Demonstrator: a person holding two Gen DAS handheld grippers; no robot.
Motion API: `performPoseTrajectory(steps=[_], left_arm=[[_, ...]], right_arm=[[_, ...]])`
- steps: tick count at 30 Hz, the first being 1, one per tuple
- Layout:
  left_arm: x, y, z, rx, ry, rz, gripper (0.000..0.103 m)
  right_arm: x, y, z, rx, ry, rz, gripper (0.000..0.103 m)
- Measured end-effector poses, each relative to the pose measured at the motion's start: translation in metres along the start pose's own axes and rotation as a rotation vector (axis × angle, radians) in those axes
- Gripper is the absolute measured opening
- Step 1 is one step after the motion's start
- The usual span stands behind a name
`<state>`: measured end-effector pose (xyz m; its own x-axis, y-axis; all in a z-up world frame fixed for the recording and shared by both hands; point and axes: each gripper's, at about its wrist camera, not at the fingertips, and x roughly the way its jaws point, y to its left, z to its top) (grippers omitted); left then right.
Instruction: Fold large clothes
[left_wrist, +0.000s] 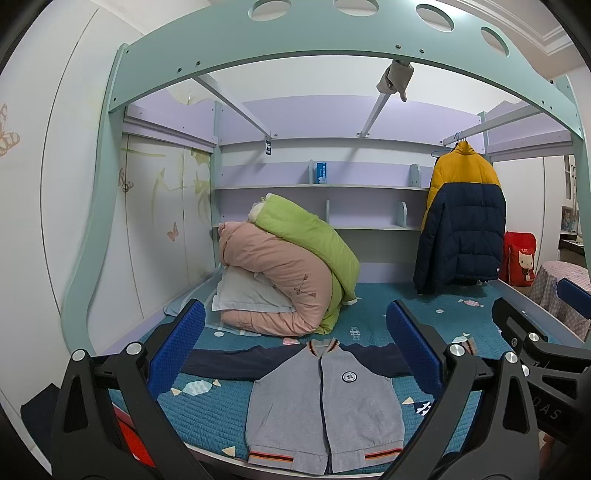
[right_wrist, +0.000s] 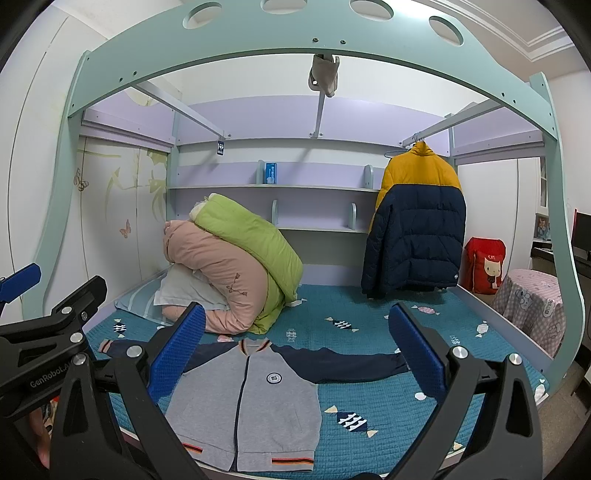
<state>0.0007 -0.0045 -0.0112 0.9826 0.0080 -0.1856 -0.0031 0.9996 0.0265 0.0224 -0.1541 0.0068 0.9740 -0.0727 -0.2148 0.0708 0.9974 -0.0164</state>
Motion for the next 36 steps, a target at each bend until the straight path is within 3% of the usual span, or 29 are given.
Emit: performPoseTrajectory(steps=[36], left_arm=[[0.012, 0.007, -0.013, -0.004, 0.019, -0.006, 0.098]], right_arm=[[0.008, 0.002, -0.008, 0.002, 0.009, -0.001, 0.096]])
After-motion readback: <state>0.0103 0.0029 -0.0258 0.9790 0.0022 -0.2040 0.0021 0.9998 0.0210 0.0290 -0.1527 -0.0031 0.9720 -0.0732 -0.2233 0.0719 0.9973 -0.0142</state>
